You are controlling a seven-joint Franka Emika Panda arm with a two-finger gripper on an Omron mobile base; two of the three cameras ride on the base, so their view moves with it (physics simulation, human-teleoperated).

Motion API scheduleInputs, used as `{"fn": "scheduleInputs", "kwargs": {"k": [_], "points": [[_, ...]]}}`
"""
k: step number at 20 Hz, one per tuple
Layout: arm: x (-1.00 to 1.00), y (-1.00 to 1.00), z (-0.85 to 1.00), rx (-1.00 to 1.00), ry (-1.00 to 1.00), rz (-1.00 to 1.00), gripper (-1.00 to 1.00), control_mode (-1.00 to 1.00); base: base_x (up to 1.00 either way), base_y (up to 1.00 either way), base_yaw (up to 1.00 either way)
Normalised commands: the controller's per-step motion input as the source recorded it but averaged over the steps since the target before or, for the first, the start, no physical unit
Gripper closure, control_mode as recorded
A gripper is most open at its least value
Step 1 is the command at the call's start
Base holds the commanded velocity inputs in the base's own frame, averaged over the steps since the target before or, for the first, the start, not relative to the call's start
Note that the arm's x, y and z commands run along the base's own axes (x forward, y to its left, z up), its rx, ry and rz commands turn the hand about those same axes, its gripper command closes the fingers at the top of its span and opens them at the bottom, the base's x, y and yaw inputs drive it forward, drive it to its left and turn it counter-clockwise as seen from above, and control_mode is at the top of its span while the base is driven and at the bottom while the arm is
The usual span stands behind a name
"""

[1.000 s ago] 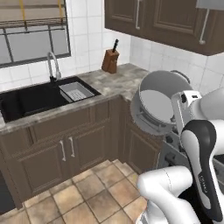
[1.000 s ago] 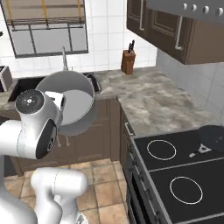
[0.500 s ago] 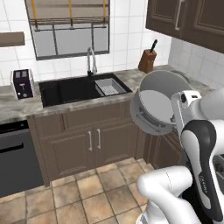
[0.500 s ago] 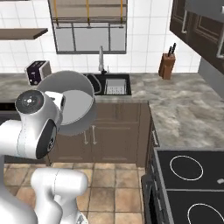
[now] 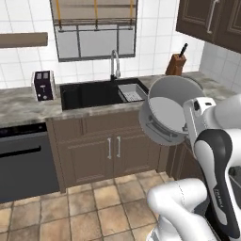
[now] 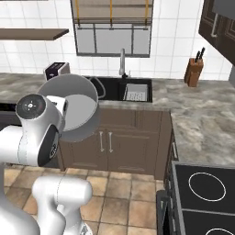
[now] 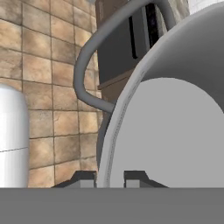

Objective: Move the pot and pan from the stove into the sink.

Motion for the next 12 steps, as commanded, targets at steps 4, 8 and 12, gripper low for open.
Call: {"fn": "scheduleInputs", "kwargs": {"k": [4,8,12], "points": [[0.0,0.0,0.0,0.0,0.0,0.0,1.0,1.0,0.08,0.0,0.0],[0.0,0.0,0.0,0.0,0.0,0.0,1.0,1.0,0.55,0.07,0.0],[0.0,0.0,0.0,0.0,0.0,0.0,1.0,1.0,0.71,0.08,0.0]]}}
